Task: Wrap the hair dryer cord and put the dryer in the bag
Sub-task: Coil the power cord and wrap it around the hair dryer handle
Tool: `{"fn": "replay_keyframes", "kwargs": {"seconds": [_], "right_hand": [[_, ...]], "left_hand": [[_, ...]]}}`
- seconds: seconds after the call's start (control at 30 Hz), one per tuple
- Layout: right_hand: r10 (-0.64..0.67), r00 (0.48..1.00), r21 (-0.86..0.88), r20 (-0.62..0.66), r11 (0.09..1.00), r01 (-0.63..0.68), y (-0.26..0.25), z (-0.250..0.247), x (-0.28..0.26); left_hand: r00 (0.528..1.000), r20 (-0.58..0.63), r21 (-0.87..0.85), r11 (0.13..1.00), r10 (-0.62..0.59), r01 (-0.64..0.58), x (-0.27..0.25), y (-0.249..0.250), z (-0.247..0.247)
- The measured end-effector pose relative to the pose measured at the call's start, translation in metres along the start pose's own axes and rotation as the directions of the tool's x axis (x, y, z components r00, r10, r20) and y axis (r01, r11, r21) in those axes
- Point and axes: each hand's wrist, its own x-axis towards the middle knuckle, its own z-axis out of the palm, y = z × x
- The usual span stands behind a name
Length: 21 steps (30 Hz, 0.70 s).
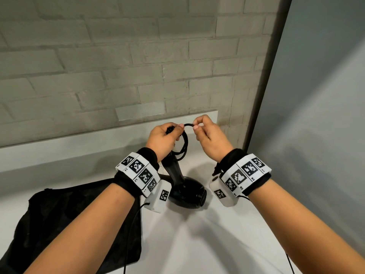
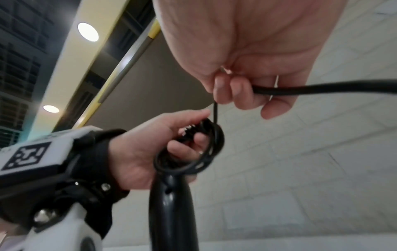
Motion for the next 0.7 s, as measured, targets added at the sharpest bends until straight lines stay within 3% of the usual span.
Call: {"fn": "replay_keyframes", "kwargs": {"seconds": [0.17,0.27,0.37,0.5,0.6,0.7], "right_hand": [[0.226,0.955,-0.230,0.193,0.956,-0.180,0.053,0.003,-0.017],[0.394,0.903,-0.254,0.170,0.903,-0.346,0.078,0.001,-0.029],[0.415,0.900,-0.250,0.132,0.893,-0.374,0.084,0.000,-0.033],[0.406,0.910,-0.117,0.084,0.911,-0.395,0.070,-0.004,-0.028],[0.357,0.926,0.007,-0.119,0.933,-0.359,0.052,-0.010,-0.018],[0.329,0.910,0.252,-0.251,0.930,-0.266,0.030,-0.015,-0.009]], "left_hand": [[0.995,-0.102,-0.092,0.996,0.003,-0.013,-0.003,0.001,0.003],[0.995,-0.099,-0.101,0.995,-0.001,-0.009,-0.003,0.001,0.003],[0.996,-0.089,-0.114,0.993,0.002,-0.012,-0.003,0.002,0.003],[0.995,-0.103,-0.108,0.994,0.009,-0.020,0.000,-0.001,0.002],[0.995,-0.099,-0.109,0.994,0.020,-0.031,0.002,-0.004,0.002],[0.995,-0.092,-0.111,0.993,0.036,-0.047,0.002,-0.004,0.002]]}}
